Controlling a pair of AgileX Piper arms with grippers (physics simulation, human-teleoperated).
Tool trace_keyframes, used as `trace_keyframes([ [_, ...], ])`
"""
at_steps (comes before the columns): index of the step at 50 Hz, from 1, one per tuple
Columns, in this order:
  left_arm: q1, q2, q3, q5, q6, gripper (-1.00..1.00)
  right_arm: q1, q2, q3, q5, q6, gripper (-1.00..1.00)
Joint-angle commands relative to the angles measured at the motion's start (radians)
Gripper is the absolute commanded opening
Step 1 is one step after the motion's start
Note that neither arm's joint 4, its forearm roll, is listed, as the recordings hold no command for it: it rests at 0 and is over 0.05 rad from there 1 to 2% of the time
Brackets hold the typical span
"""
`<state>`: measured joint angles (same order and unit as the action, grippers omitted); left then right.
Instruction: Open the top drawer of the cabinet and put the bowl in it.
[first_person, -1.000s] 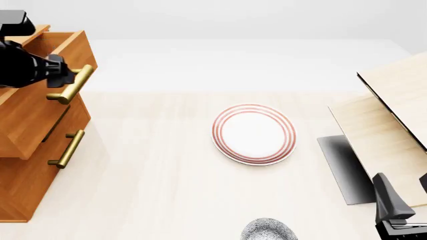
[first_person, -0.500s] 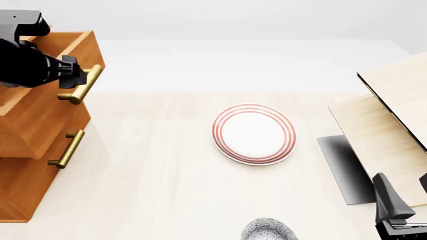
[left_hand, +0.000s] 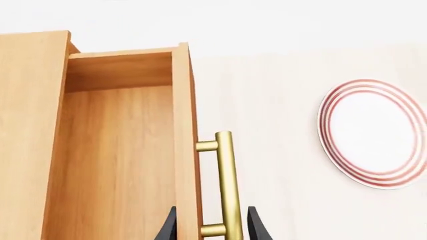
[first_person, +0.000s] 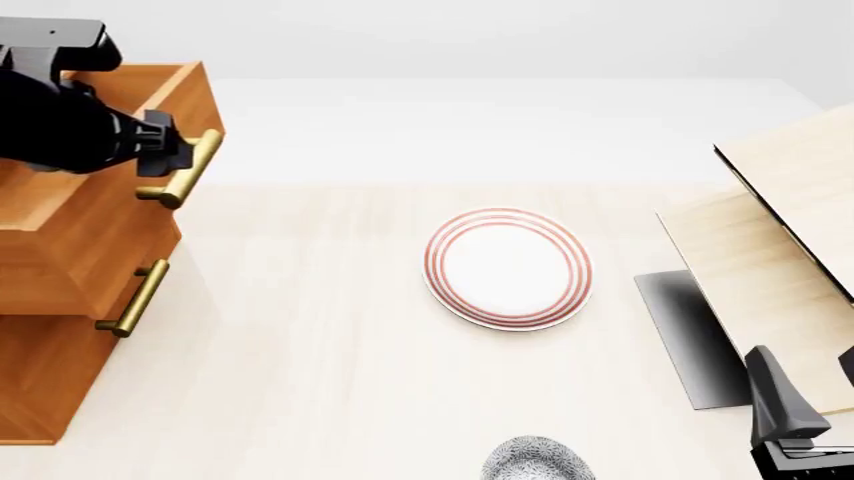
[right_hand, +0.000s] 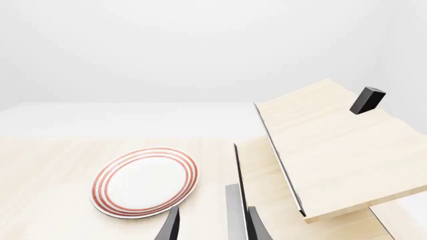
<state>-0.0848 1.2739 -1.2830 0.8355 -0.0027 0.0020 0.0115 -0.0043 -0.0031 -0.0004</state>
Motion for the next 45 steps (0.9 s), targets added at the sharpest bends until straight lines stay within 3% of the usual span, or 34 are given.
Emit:
trace_keyframes([
  [1, -0.028, 0.001, -0.009, 0.004, -0.001, 1.0, 0.0, -0.002, 0.0, 0.0, 0.0, 1.0],
  [28, -0.089, 0.032, -0.04, 0.007, 0.03, 1.0, 0.0, -0.002, 0.0, 0.0, 0.0, 1.0],
  [45, -0.132, 0.039, -0.051, 0.003, 0.014, 1.0, 0.0, -0.002, 0.0, 0.0, 0.0, 1.0],
])
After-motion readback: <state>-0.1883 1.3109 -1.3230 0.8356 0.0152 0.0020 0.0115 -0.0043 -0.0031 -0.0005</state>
